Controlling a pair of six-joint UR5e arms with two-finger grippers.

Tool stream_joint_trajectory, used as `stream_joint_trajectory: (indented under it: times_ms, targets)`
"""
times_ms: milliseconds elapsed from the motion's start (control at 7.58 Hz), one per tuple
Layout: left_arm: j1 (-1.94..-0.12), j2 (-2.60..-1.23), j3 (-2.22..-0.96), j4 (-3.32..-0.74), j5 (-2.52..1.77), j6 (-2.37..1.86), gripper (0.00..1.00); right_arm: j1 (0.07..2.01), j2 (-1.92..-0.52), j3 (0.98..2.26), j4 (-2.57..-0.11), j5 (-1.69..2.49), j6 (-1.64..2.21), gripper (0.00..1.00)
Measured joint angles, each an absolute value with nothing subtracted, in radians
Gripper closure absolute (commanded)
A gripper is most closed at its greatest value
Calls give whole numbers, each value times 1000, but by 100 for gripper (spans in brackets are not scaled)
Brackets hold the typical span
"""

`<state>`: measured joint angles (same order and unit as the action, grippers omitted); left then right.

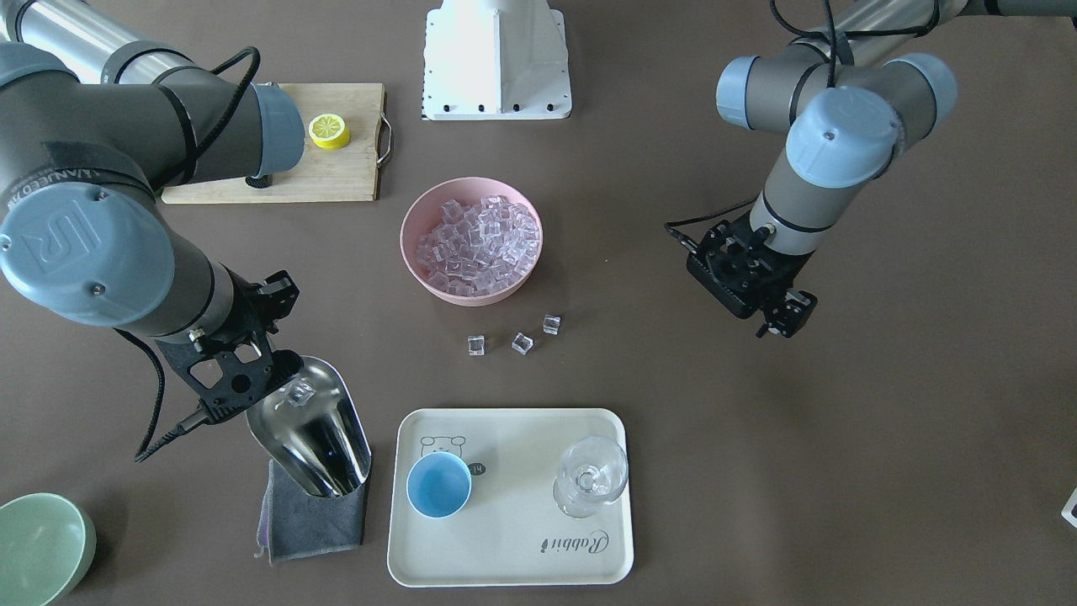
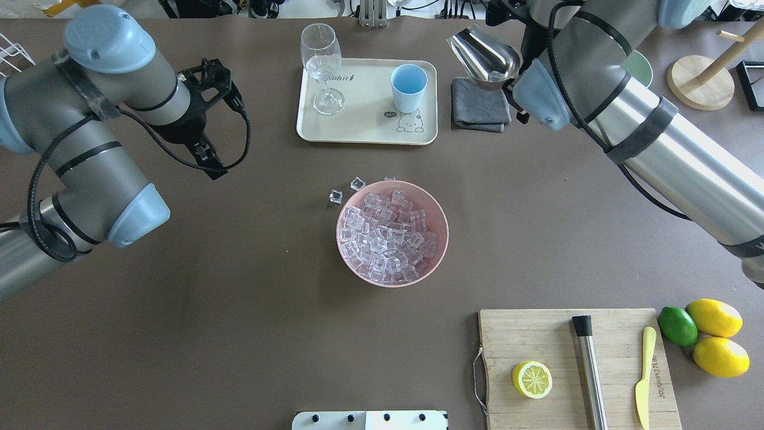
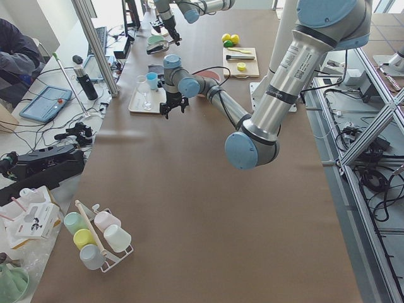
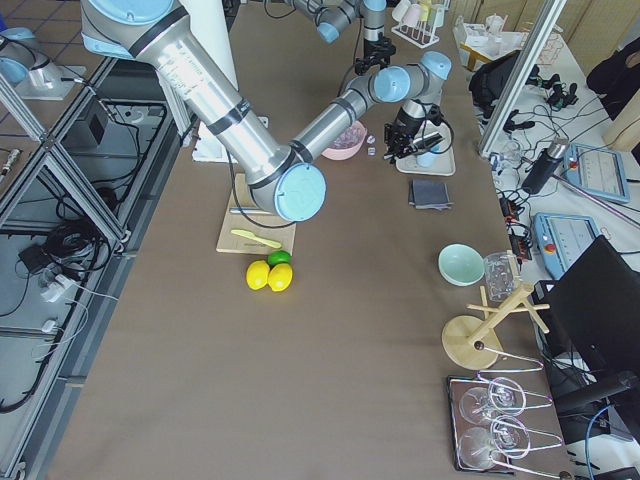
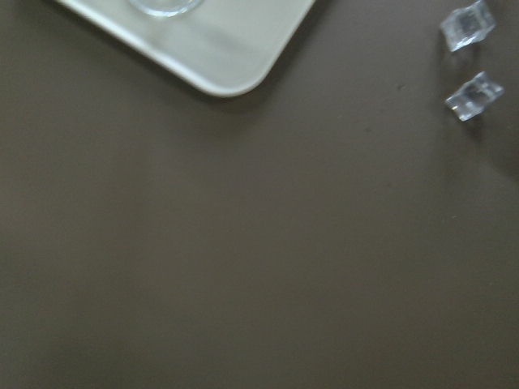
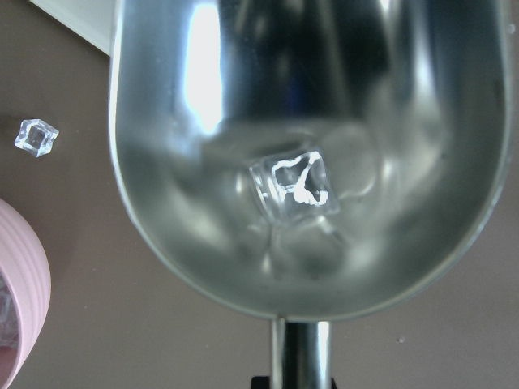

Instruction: Put ice in cup with scoop

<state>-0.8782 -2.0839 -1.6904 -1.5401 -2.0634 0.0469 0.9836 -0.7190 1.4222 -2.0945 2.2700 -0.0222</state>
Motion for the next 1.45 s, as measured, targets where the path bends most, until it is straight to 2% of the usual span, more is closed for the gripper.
stream_joint_trajectory:
  times_ms: [527,1055,1451]
  targets:
    - [-1104,-1869,-1717,-1468,-2226,47,2,978,-478,1113,-2257,2176,-203,100]
    - [-1374,-1625,-1742,-1475,-2299,47,2,938,-389,1007,-2392,2084,-331,100]
    - [-1521,-1532,-1730,-1476,-2332,47,2,929,-352,921,-2432,2015,-432,100]
